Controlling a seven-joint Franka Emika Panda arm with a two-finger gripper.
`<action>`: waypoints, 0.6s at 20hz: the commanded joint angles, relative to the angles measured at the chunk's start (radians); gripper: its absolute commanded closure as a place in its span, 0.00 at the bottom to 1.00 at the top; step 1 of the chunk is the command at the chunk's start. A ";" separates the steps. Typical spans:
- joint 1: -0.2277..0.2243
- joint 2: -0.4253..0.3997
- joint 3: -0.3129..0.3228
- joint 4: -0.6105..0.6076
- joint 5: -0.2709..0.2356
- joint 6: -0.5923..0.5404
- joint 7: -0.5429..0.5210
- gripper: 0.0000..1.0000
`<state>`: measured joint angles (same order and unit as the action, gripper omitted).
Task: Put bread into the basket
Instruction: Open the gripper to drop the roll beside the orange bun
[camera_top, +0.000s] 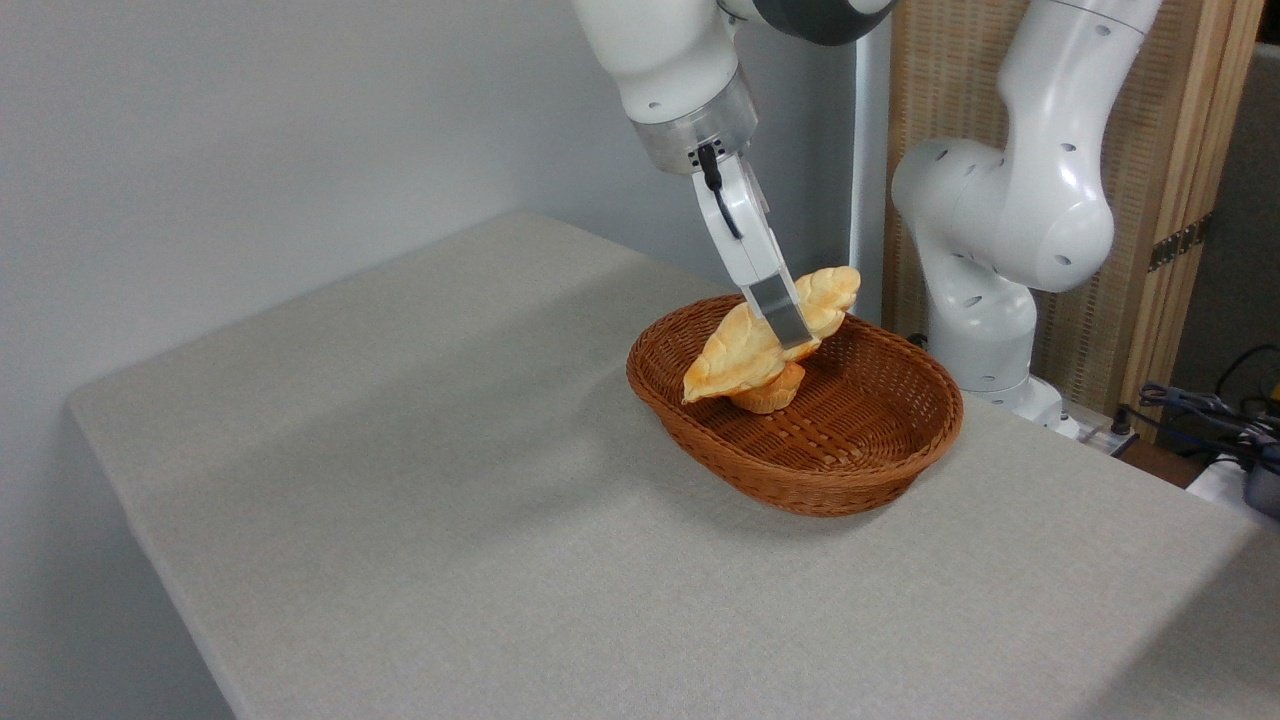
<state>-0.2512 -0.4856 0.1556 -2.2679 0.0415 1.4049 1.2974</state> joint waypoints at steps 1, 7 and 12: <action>-0.013 -0.002 0.015 0.007 0.017 -0.024 0.014 0.00; -0.008 -0.002 0.031 0.033 0.015 -0.017 0.010 0.00; 0.003 0.141 0.091 0.337 -0.032 0.012 -0.074 0.00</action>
<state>-0.2494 -0.4783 0.2304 -2.1473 0.0391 1.4278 1.2899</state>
